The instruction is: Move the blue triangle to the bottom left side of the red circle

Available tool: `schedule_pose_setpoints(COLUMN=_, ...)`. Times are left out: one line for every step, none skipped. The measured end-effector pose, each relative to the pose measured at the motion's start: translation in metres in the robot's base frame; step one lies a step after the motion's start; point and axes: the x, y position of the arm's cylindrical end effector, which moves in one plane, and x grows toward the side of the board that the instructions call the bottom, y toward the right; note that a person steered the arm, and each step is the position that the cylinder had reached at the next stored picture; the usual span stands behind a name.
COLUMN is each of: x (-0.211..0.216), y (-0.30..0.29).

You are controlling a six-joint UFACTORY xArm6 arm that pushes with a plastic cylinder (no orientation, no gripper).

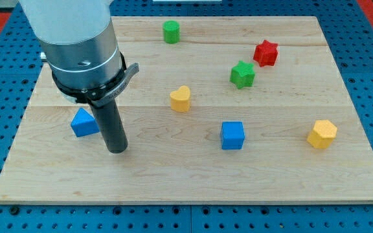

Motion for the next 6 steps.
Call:
schedule_pose_setpoints(x=-0.008, y=-0.014)
schedule_pose_setpoints(x=-0.032, y=-0.048)
schedule_pose_setpoints(x=-0.044, y=-0.09)
schedule_pose_setpoints(x=-0.057, y=-0.111)
schedule_pose_setpoints(x=-0.085, y=-0.11)
schedule_pose_setpoints(x=-0.099, y=-0.092)
